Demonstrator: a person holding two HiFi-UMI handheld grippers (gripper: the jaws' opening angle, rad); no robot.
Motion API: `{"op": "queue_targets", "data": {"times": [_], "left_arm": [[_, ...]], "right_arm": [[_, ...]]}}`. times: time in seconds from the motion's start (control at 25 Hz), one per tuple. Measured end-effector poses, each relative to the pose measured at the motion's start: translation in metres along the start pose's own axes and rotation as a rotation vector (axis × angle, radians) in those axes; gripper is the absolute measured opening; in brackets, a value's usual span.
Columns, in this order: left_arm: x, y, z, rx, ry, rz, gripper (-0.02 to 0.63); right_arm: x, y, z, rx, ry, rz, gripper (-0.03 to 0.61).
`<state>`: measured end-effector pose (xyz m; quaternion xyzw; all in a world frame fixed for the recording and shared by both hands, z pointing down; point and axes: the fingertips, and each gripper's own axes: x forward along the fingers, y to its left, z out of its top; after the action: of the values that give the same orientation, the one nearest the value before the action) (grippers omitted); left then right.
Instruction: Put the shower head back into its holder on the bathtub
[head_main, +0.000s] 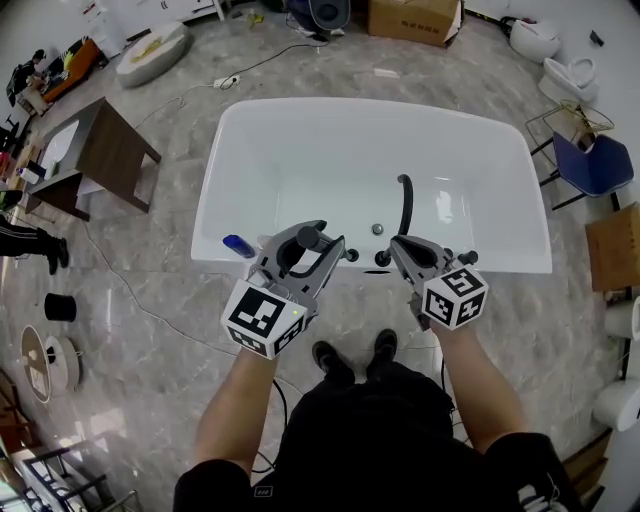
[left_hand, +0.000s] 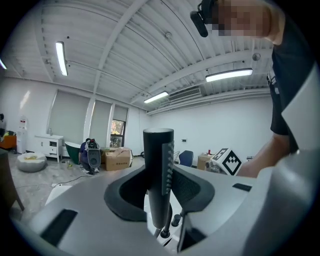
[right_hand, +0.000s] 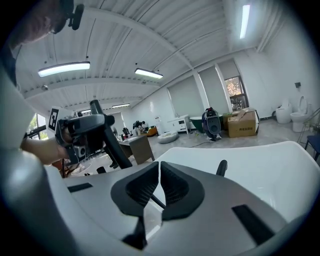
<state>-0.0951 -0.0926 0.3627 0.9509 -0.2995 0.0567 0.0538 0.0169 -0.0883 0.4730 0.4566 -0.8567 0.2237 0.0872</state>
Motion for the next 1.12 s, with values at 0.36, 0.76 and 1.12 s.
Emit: {"op": "queue_targets", "data": {"times": [0.36, 0.76, 1.12], "left_arm": [[0.049, -0.014, -0.038, -0.024, 0.095, 0.040, 0.141], [0.069, -0.009, -0.083, -0.033, 0.198, 0.176, 0.143], [0.095, 0.008, -0.151, -0.074, 0.289, 0.186, 0.143]], "right_arm": [[-0.030, -0.019, 0.024, -0.012, -0.046, 0.050, 0.015], [-0.036, -0.023, 0.021, -0.013, -0.042, 0.148, 0.015], [-0.020, -0.049, 0.010, 0.014, 0.005, 0.126, 0.014]]}}
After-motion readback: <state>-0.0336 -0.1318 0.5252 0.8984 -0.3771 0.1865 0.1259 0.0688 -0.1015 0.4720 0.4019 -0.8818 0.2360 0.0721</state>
